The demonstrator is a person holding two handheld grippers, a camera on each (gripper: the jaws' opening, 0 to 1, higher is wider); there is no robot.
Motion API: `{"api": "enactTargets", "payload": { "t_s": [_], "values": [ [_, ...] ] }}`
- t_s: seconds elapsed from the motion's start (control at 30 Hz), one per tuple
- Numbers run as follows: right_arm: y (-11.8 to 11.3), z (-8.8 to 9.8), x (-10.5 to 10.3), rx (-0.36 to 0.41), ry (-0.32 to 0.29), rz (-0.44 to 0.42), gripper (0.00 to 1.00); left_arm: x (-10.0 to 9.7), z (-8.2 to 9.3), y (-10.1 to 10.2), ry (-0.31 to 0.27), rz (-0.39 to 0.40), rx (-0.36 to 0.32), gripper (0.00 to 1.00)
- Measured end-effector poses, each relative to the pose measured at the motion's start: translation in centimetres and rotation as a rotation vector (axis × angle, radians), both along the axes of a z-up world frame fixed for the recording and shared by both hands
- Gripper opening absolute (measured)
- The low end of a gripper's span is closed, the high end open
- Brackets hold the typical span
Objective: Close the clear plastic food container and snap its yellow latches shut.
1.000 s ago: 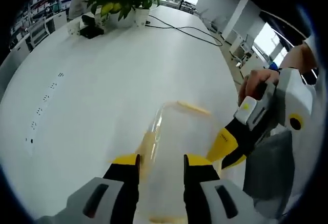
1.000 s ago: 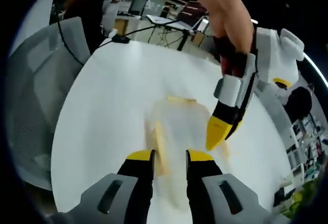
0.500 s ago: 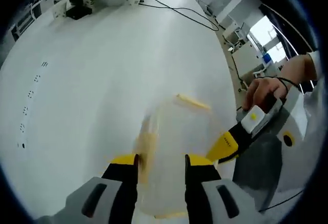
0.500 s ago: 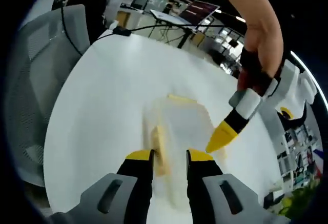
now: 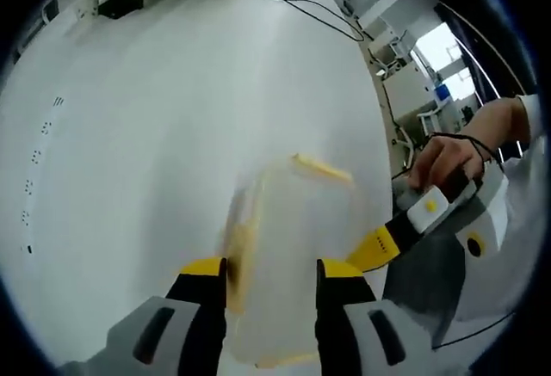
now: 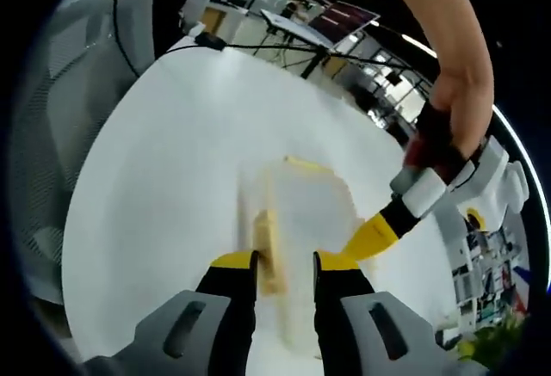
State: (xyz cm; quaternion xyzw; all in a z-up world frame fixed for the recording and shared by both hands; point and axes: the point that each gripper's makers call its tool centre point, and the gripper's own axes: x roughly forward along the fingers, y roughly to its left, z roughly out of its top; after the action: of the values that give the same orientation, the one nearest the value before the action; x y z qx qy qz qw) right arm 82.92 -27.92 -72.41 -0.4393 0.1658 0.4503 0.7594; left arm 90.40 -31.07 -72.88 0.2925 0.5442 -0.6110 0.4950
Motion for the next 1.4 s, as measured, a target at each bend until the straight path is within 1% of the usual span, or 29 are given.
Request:
{"api": "enactTargets", "payload": {
  "t_s": [0.4,0.5,0.53,0.57,0.6,0.7,0.87,1.07,1.2,1.23,1.3,1.33,1.4],
  "values": [
    [0.0,-0.2,0.1,-0.025,-0.024,-0.001,0.22,-0.4,-0.1,-0.1,0.006,0.003,0.013,0.32],
    [0.0,-0.3,0.4,-0.035,-0.034,0.003,0.23,-0.4,-0.1,0.0,0.023,0.011,0.007,0.32],
    [-0.1,-0.1,0.9,-0.03,-0.048,-0.024,0.23,-0.7,-0.1,-0.1,0.045,0.011,-0.004,0.3],
    [0.2,0.5,0.4,-0.027,-0.021,0.003,0.23,-0.7,-0.1,-0.2,0.042,0.022,-0.007,0.3],
    [0.1,-0.1,0.5,-0.026,-0.026,0.005,0.23,-0.8,0.3,0.0,0.039,0.01,0.0,0.3],
    [0.1,-0.5,0.5,-0.025,-0.024,0.007,0.22,-0.9,0.3,-0.1,0.045,0.0,0.002,0.3],
    [0.0,-0.4,0.4,-0.024,-0.028,0.003,0.22,-1.3,0.3,-0.1,0.045,-0.008,0.012,0.3],
    [-0.1,-0.4,0.3,-0.025,-0.034,0.0,0.22,-1.5,0.2,0.1,0.046,0.001,0.0,0.3],
    [-0.1,-0.4,0.2,-0.031,-0.037,0.006,0.24,-1.5,0.3,0.1,0.042,0.002,-0.002,0.32],
    [-0.2,-0.3,0.2,-0.028,-0.039,0.011,0.24,-1.3,0.2,0.1,0.038,0.005,-0.006,0.32],
    [-0.3,-0.3,0.0,-0.026,-0.036,0.027,0.25,-1.4,0.4,0.0,0.02,0.022,-0.04,0.32],
    [-0.4,-0.2,0.0,-0.022,-0.032,0.029,0.25,-1.4,0.4,-0.1,0.008,0.05,-0.07,0.32],
    [-0.4,0.0,-0.1,-0.005,-0.014,0.022,0.25,-1.3,0.5,-0.3,-0.006,0.121,-0.107,0.32]
  ]
}}
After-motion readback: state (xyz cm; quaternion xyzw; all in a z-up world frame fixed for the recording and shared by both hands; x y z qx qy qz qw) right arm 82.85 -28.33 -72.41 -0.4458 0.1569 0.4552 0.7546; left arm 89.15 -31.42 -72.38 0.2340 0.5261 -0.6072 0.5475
